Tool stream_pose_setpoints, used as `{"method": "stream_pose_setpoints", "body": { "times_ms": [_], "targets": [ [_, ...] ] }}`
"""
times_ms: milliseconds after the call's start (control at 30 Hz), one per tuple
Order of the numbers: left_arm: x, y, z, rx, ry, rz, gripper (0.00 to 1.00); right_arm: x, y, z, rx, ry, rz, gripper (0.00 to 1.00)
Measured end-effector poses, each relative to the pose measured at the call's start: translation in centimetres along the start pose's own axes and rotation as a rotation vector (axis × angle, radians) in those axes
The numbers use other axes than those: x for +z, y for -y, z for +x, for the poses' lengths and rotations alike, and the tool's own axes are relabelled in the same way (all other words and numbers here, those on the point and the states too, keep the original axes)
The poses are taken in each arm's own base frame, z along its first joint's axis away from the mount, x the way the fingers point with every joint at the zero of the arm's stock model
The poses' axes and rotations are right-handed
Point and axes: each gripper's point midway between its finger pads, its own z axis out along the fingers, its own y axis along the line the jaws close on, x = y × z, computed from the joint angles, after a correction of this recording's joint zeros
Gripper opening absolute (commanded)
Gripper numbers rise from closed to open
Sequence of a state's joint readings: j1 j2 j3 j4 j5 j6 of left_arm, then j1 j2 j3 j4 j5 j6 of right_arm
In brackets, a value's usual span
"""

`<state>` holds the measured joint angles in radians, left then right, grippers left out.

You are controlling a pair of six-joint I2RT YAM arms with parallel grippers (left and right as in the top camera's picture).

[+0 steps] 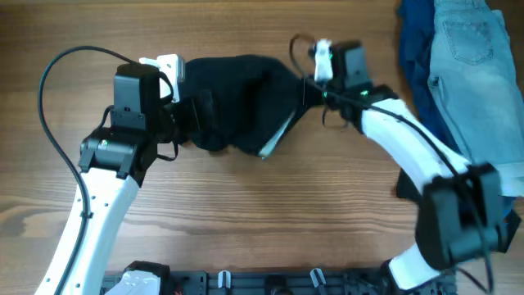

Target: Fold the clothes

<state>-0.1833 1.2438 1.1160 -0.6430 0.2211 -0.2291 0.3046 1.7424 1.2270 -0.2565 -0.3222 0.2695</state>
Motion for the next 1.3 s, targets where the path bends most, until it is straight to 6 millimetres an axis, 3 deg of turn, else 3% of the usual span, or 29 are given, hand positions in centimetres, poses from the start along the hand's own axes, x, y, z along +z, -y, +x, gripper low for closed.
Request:
{"method": "stream_pose_setpoints", "body": {
  "times_ms": [133,200,300,400,567,667,933,1133,1300],
  "targets": [
    [0.0,0.1,0.0,0.000,-0.002,0.003,0.99,-5.6,-4.3,-8.3,-0.086,0.241,-0.069,0.04],
    [0.0,0.3,0.1,0.000,-0.006,0.016,0.98,-7.9,-5.7,-11.2,-0.118,0.347,-0.088,0.04],
    [0.0,0.8,0.4,0.000,-0.019,0.046,0.99,-10.4,-6.9,-14.2,-0.144,0.477,-0.096,0.04],
    [0.0,1.7,0.7,0.011,-0.032,0.080,0.99,-11.2,-7.1,-15.4,-0.147,0.537,-0.093,0.04],
    [0.2,4.2,1.4,0.067,-0.046,0.140,1.00,-10.9,-7.0,-15.0,-0.133,0.512,-0.094,0.04],
    [0.2,4.7,0.9,0.089,-0.021,0.145,1.00,-10.2,-6.9,-13.4,-0.120,0.435,-0.109,0.05],
    [0.0,5.0,-2.8,0.153,0.142,0.124,1.00,-8.2,-8.1,-7.5,-0.137,0.179,-0.179,0.04],
    [-0.1,4.8,-3.5,0.267,0.177,0.100,1.00,-7.5,-11.9,-3.6,-0.273,0.061,-0.280,0.04],
    [-0.2,4.7,-3.7,0.353,0.189,0.101,1.00,-8.0,-14.0,-2.4,-0.366,0.035,-0.390,0.04]
  ]
}}
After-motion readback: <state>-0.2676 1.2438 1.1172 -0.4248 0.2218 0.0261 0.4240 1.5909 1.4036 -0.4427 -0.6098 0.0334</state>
